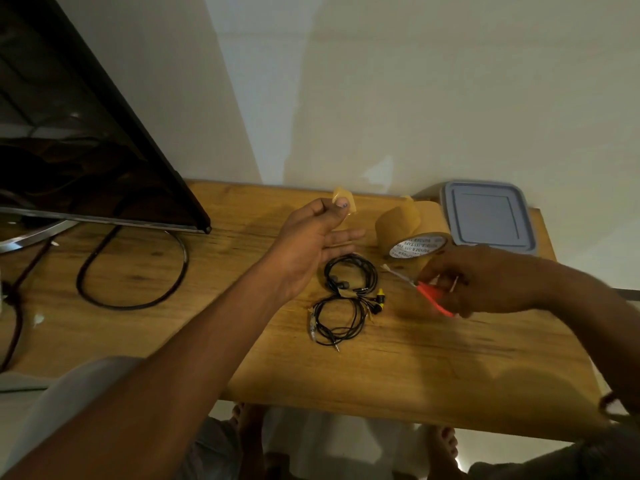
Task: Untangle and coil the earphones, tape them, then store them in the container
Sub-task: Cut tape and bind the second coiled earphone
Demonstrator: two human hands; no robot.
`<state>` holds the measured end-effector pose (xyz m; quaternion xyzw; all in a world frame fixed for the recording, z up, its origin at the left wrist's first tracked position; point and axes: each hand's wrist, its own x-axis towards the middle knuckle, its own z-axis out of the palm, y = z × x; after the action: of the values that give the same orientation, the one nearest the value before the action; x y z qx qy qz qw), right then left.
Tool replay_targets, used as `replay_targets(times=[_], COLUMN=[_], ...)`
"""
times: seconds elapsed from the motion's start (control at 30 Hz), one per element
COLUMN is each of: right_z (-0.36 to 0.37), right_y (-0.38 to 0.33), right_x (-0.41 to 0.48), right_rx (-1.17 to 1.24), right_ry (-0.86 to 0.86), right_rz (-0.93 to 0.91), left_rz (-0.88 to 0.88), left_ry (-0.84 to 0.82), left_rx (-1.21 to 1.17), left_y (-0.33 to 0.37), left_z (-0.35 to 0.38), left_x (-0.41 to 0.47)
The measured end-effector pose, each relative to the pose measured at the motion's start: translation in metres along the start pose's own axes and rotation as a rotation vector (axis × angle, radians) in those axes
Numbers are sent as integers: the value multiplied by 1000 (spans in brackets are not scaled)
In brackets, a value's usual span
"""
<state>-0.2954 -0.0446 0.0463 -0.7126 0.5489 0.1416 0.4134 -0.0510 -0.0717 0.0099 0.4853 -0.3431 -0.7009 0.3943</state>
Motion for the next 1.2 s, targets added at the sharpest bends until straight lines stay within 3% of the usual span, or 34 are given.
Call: replay_targets(times=[0.13, 0.27, 0.37, 0.43, 0.5, 0.57, 0.63, 1.0, 1.2], right_z=[13, 22, 19, 18, 17, 17, 19, 20, 23], right_y=[9, 3, -7, -14, -29, -41, -45, -43, -48], right_x=[18, 25, 19, 15, 11, 10, 10, 12, 11], right_rx=[-192, -310, -423, -211, 222, 594, 795, 1149, 1267], right_ry=[152, 168, 301, 449, 546, 546, 531, 302, 274], right_rz=[234, 320, 330, 175, -43, -168, -193, -52, -13], left_rz=[29, 35, 48, 63, 71, 65, 59, 169, 251], left_ry=[35, 0, -22, -24, -45, -90, -127, -240, -238], left_rx=[75, 138, 198, 245, 288, 330, 365, 406, 420], left_y=[-1, 1, 2, 2, 2, 1, 1, 3, 4], left_z=[-1, -1, 0, 0, 1, 2, 4, 9, 7], left_x=[-1, -5, -8, -9, -10, -11, -12, -19, -20])
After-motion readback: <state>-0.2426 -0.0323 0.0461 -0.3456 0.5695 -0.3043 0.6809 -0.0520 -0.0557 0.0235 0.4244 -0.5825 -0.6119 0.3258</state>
